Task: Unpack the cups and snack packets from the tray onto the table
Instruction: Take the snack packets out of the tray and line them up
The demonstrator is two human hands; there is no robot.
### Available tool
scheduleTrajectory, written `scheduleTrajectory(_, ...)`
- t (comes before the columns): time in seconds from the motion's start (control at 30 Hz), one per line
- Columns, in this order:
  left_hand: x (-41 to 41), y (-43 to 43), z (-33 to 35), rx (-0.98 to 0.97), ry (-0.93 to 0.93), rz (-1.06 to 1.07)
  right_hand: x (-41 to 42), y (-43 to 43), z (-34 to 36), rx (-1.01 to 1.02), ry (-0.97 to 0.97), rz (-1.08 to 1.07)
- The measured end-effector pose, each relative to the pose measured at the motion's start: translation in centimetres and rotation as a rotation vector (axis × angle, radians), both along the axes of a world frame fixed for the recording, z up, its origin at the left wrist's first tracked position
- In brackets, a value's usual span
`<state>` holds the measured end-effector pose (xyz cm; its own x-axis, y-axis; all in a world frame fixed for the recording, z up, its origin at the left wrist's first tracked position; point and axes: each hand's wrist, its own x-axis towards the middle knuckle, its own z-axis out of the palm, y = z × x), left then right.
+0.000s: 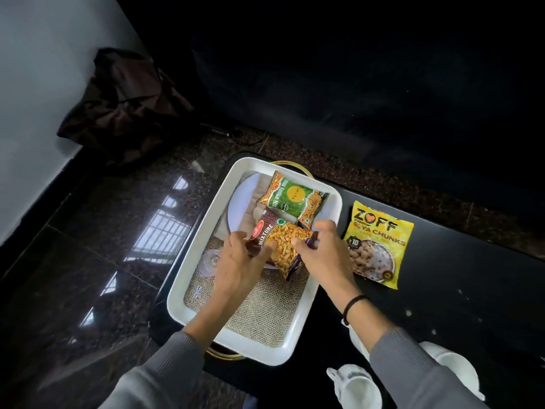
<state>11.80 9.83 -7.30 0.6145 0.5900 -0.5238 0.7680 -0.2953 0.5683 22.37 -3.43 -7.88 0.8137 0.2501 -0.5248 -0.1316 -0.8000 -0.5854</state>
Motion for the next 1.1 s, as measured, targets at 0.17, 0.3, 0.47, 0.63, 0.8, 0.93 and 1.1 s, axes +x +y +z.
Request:
scheduleTrajectory(0.17, -0.3, 1.2, -0.2, -0.456, -0.196, 0.319, 0.4, -0.6, -0.3, 0.228, 0.319, -0.182)
scheduleTrajectory(0.3, -1.0, 1.8, -0.1, -0.590, -0.380, 0.379, 1.0, -1.8, 0.3, 0.399, 0.530, -0.134)
scheduleTrajectory(0.47, -0.9, 2.3, 0.5, -0.740, -0.528, 0.311, 1.3, -2.6, 1.6, 0.483, 0.625, -0.099)
scheduleTrajectory(0.63, 0.9, 1.1, 1.8, -0.884, -0.457, 0.255, 0.8, -3.3, 3.1, 0.610, 0.517, -0.147)
scheduleTrajectory(0.8, 2.0, -0.7, 2.0, -0.929, -0.458, 0.183, 0.6, -4.8, 3.7, 0.665, 0.521, -0.138)
scheduleTrajectory(0.93, 3.1, -2.8, 2.8, -0.833, -0.473, 0.065, 1.3, -7.3, 3.8, 0.716, 0.469, -0.199)
scheduleTrajectory(1.1, 5.3, -4.9, 3.3, -0.800, -0.327, -0.009, 1.8, -9.8, 3.9, 0.687, 0.260, -0.375)
